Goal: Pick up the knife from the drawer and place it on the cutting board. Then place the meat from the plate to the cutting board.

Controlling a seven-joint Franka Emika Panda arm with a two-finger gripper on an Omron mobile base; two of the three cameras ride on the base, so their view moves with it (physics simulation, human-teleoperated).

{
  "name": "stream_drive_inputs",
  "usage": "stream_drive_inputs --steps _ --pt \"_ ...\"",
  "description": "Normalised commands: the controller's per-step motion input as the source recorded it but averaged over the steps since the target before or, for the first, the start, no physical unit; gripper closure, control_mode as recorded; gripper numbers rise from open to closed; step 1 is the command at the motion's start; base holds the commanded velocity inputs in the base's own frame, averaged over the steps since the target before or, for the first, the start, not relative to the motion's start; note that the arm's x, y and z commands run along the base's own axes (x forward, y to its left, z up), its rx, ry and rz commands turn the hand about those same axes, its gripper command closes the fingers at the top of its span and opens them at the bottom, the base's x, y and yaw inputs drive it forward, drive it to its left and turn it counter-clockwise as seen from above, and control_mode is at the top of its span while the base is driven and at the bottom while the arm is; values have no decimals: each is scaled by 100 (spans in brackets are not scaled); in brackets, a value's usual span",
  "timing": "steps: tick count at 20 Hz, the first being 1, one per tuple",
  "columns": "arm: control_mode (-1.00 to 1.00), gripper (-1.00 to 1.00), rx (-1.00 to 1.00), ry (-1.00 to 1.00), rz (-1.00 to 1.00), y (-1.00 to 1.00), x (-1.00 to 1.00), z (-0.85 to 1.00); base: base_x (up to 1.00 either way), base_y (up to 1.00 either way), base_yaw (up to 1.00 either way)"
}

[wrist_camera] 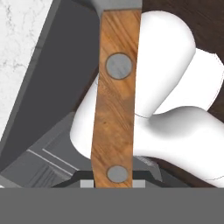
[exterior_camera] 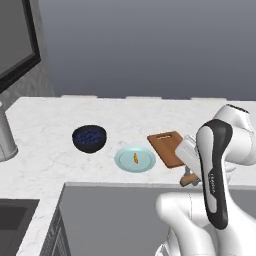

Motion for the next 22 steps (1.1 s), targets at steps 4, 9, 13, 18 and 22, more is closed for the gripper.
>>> stream_drive_inputs --steps 4,9,13,18,22 --pt "100 100 0 0 0 0 0 0 31 40 -22" --pt "100 100 0 0 0 0 0 0 43 28 -22" --pt "100 100 0 0 0 0 0 0 54 4 -18" --pt "-100 100 0 3 -2 -3 40 0 10 0 -2" --pt "-100 100 -1 14 20 0 82 0 0 0 0"
